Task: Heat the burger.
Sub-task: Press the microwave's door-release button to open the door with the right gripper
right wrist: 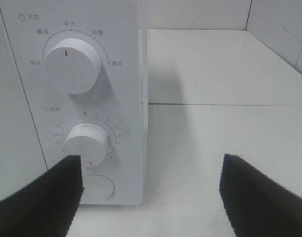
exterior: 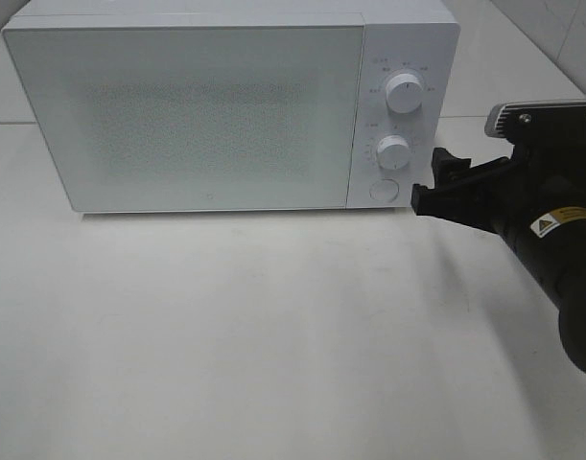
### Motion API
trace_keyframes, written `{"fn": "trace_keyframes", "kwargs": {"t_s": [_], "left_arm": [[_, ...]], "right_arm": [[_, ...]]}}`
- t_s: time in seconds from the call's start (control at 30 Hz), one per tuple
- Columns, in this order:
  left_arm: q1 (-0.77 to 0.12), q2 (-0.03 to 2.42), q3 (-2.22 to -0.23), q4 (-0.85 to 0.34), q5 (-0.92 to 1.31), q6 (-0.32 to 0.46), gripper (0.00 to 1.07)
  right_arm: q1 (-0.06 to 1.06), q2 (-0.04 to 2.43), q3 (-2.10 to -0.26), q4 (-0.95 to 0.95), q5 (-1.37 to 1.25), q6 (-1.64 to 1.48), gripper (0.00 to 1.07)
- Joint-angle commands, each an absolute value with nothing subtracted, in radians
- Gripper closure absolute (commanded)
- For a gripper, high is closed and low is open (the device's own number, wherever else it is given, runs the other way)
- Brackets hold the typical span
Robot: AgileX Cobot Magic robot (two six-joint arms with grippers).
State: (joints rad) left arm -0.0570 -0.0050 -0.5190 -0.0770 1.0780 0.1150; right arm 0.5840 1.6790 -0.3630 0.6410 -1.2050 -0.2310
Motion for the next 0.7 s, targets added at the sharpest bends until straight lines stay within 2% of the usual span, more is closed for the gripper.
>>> {"fn": "trace_keyframes", "kwargs": {"t_s": [0.03, 0.33, 0.7], "left_arm": [[-0.056, -0.021, -0.516, -0.085, 1.070, 0.110, 0.06], [-0.056, -0.021, -0.516, -0.085, 1.070, 0.110, 0.06], [-0.056, -0.021, -0.516, -0.085, 1.070, 0.110, 0.06]], "right_arm": [[0.624, 1.712, -0.364, 0.659, -1.296, -0.237, 0.31], [0.682, 1.782, -0.364, 0.692, -1.296, -0.228, 0.31], [0.682, 1.790, -0.364, 0.691, -1.288, -0.087, 0.31]]}}
